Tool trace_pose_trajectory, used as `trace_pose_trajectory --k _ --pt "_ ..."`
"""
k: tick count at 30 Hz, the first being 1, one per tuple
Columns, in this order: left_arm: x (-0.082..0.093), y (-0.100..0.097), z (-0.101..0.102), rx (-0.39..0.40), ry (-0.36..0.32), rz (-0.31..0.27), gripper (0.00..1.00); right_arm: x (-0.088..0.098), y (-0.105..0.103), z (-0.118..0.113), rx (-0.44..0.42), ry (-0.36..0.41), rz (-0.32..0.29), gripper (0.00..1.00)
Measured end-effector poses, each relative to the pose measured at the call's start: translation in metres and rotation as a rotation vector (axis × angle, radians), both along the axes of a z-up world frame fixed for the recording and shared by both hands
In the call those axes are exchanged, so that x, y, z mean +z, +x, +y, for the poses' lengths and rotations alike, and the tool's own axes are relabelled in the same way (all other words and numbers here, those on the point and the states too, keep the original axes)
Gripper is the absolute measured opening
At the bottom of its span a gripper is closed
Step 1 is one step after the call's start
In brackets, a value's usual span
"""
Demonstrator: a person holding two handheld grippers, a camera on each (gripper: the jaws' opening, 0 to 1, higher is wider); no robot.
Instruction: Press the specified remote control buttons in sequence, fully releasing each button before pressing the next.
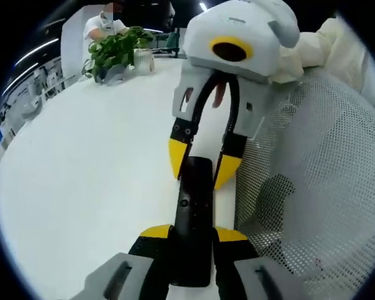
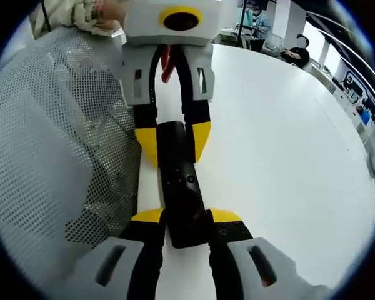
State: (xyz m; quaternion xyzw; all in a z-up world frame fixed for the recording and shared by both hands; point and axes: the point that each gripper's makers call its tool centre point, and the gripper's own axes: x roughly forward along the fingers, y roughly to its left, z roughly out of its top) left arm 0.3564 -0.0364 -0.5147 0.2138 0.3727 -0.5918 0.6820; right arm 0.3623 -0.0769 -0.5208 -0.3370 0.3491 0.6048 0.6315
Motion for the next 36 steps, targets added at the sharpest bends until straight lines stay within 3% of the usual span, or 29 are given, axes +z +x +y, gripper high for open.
trace_pose_trajectory --k 14,17,22,29,36 --pt "0.001 0.001 -0.003 0.024 -0.006 0.003 0.26 -0.001 0.001 -0.001 -0.012 -0.005 0.007 0.26" --pt "0.003 0.001 -0.007 0.065 -0.031 0.052 0.34 -0.001 0.004 -0.003 -0.036 0.001 0.015 0.26" --pt "0.005 -0.002 -0.012 0.076 -0.052 0.076 0.5 -0.001 0.008 -0.006 -0.07 0.009 0.023 0.26" --pt "0.007 0.001 -0.015 0.103 -0.065 0.079 0.71 -0.001 0.013 -0.008 -0.096 0.008 0.02 0.25" --pt "0.023 0.01 -0.021 0.164 -0.137 0.085 0.88 -0.001 0.017 -0.01 -0.107 0.008 0.017 0.25"
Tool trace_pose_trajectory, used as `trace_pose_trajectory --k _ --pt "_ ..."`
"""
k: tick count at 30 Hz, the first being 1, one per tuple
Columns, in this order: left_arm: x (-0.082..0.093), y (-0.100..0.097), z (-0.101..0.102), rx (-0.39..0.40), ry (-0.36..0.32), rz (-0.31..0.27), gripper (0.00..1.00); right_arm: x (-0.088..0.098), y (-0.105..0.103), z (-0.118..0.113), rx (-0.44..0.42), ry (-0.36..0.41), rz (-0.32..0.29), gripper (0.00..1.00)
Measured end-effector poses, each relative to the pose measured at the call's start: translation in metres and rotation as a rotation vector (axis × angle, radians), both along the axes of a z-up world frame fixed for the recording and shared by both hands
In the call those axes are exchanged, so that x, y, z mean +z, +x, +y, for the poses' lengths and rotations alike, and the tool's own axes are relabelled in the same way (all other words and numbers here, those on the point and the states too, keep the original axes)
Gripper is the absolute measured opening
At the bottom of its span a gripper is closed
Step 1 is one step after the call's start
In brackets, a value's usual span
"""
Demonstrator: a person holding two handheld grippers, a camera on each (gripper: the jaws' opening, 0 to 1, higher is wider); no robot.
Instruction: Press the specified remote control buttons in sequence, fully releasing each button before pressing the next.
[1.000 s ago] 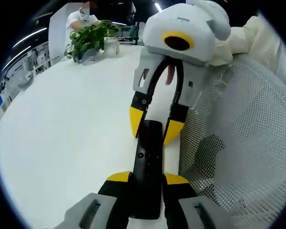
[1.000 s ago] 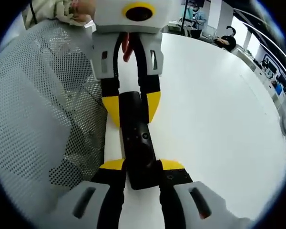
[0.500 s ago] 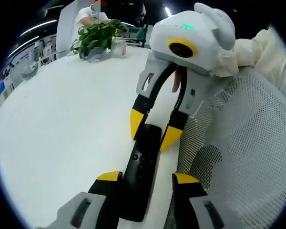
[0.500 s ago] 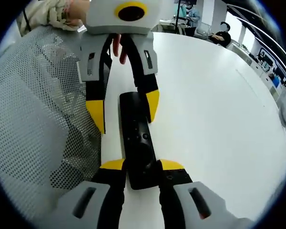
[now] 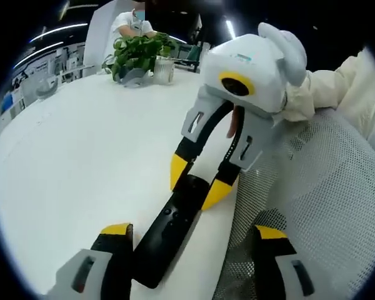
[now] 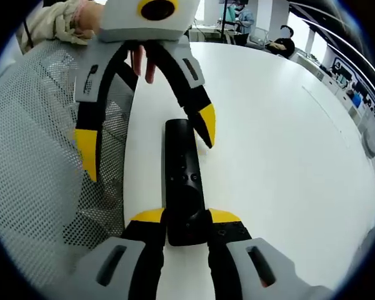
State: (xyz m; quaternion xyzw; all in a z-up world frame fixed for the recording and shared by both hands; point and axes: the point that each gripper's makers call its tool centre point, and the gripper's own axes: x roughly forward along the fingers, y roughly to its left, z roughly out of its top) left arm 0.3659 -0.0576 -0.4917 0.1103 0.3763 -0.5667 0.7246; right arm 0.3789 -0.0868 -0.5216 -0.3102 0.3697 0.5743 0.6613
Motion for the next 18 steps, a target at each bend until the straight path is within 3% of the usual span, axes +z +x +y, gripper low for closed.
trace_pose_trajectory --k 4,8,11,14,18 --pt "0.015 0.01 0.001 0.055 -0.039 -0.041 1.0 0.0 0.002 -0.001 -0.009 -0.003 -0.004 0.25" --pt "0.031 0.016 0.003 0.093 -0.069 -0.059 1.0 0.0 0.002 -0.001 -0.013 -0.001 0.0 0.25" --pt "0.054 0.022 0.002 0.134 -0.12 -0.078 1.0 0.0 0.002 -0.001 -0.021 0.0 0.003 0.25" --pt "0.086 0.029 0.008 0.181 -0.16 -0.152 1.0 0.0 0.003 -0.001 -0.029 0.003 0.006 0.25" --pt "0.117 0.03 0.019 0.228 -0.189 -0.221 1.0 0.0 0.002 0.0 -0.031 0.005 0.008 0.25"
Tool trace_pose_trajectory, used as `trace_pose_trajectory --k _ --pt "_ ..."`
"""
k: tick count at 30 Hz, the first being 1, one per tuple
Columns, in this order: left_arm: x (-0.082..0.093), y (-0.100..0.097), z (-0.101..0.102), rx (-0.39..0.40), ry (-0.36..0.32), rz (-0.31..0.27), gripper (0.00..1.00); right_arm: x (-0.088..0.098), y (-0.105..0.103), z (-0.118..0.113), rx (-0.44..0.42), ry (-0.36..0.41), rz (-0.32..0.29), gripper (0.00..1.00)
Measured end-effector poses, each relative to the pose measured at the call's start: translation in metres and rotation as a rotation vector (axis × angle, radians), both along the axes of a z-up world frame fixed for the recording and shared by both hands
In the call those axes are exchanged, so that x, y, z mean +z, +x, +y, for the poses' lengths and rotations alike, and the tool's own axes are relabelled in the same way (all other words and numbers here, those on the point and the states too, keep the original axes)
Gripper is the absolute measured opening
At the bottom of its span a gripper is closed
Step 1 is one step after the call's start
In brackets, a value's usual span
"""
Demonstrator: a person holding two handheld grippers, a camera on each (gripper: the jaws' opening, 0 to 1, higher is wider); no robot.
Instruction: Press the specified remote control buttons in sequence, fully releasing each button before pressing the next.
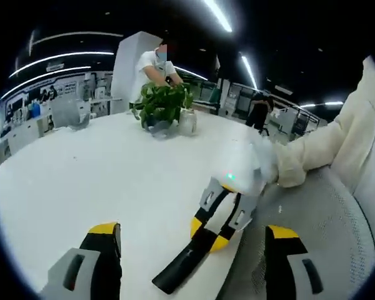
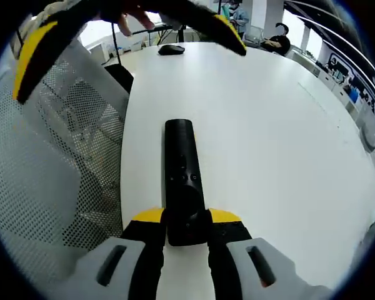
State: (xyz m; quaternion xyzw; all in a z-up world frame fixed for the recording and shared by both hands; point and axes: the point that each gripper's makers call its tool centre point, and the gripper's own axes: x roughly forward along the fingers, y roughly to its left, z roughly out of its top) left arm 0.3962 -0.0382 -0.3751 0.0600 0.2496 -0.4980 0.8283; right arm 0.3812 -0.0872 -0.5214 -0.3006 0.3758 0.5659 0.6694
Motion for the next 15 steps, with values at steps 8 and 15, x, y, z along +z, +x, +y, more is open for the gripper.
trace_pose_trajectory --k 8,15 --pt "0.077 -0.01 0.029 0.142 -0.328 -0.068 1.0 0.0 0.0 0.0 -0.009 0.003 -0.001 0.25" --pt "0.069 -0.011 0.075 0.303 -0.164 -0.185 1.0 0.0 0.0 0.0 -0.016 0.009 0.001 0.25"
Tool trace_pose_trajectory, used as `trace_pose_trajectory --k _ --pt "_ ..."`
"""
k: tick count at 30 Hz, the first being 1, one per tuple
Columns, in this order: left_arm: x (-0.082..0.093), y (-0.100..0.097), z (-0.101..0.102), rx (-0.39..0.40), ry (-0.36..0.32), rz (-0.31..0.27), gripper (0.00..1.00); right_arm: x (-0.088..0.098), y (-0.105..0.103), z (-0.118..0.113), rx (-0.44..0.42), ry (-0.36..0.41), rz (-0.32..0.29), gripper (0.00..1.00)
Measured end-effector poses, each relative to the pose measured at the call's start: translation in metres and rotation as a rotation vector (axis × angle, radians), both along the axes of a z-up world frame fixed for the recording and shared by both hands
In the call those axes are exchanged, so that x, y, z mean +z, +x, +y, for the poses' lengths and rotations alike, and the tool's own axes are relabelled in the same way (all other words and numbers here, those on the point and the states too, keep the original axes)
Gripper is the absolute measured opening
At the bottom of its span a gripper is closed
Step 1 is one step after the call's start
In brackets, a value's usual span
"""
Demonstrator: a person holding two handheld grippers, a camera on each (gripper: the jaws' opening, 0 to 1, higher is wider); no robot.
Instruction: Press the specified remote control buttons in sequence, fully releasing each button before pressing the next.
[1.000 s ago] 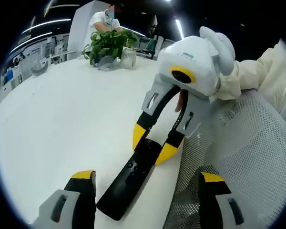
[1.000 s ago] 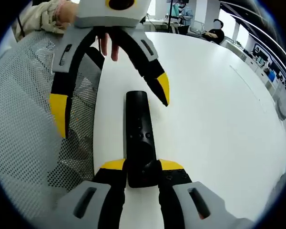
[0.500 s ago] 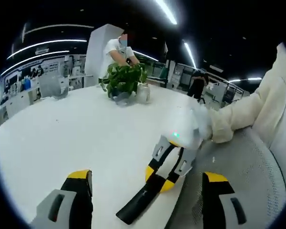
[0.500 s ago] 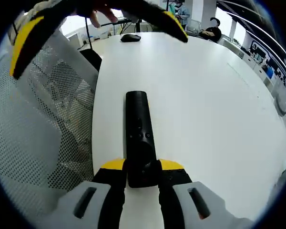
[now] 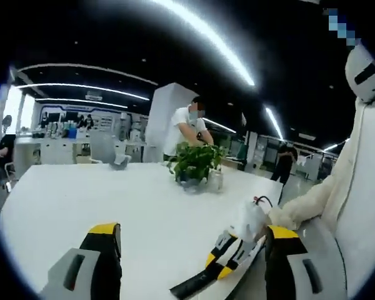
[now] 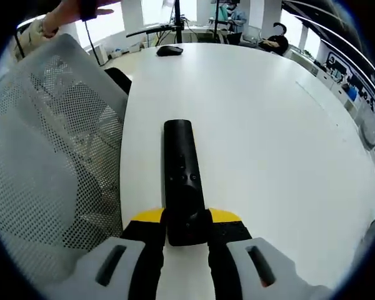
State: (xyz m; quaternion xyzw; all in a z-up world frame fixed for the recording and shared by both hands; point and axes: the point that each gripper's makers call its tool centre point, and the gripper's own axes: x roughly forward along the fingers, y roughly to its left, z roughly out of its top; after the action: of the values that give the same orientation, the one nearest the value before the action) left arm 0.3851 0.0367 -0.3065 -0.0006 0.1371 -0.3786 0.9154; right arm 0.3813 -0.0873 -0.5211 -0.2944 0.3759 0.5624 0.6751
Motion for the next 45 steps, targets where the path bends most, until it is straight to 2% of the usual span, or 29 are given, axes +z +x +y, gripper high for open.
trace_pose_trajectory --k 6,9,13,14,15,16,20,24,31,34,36,37,41,45 --pt "-0.012 -0.009 0.015 0.064 0.033 -0.014 1.0 0.0 0.0 0.0 -0.006 0.007 0.001 0.25" --pt "-0.019 -0.007 0.019 0.108 0.016 -0.013 1.0 0.0 0.001 0.0 -0.017 0.013 0.004 0.25" --pt "-0.023 -0.002 0.015 0.164 -0.05 -0.014 1.0 0.0 0.001 0.0 -0.022 0.016 0.003 0.25" --pt "-0.025 -0.001 0.013 0.158 -0.041 -0.016 1.0 0.0 0.001 0.0 -0.023 0.017 0.003 0.25" --pt "-0.031 -0.003 0.011 0.127 0.017 -0.013 1.0 0.0 0.001 0.0 -0.024 0.018 0.002 0.25" --pt "-0.033 -0.002 0.011 0.124 0.03 -0.013 1.0 0.001 0.001 0.0 -0.025 0.02 0.002 0.25" --pt "-0.037 -0.003 0.009 0.107 0.022 0.007 1.0 0.001 0.002 0.001 -0.042 0.039 0.012 0.25" --pt "-0.035 -0.003 0.011 0.116 0.054 -0.032 1.0 0.001 0.003 0.003 -0.053 0.052 0.017 0.25" --pt "-0.037 -0.001 0.018 0.142 0.029 -0.011 0.97 0.001 0.004 0.003 -0.039 0.045 0.023 0.25" --pt "-0.042 -0.001 0.019 0.142 0.074 -0.01 0.97 0.001 0.006 0.003 -0.039 0.041 0.037 0.25" --pt "-0.05 -0.004 0.021 0.132 0.15 -0.005 0.98 0.001 0.008 0.002 -0.038 0.035 0.037 0.25" --pt "-0.051 -0.004 0.02 0.126 0.179 -0.023 0.98 0.001 0.009 0.002 -0.038 0.032 0.037 0.25" --pt "-0.05 -0.006 0.014 0.097 0.156 -0.022 0.95 0.001 0.013 0.001 -0.028 0.016 0.04 0.25" --pt "-0.051 -0.006 0.016 0.104 0.158 -0.017 0.95 0.001 0.015 0.0 -0.007 -0.002 0.042 0.25"
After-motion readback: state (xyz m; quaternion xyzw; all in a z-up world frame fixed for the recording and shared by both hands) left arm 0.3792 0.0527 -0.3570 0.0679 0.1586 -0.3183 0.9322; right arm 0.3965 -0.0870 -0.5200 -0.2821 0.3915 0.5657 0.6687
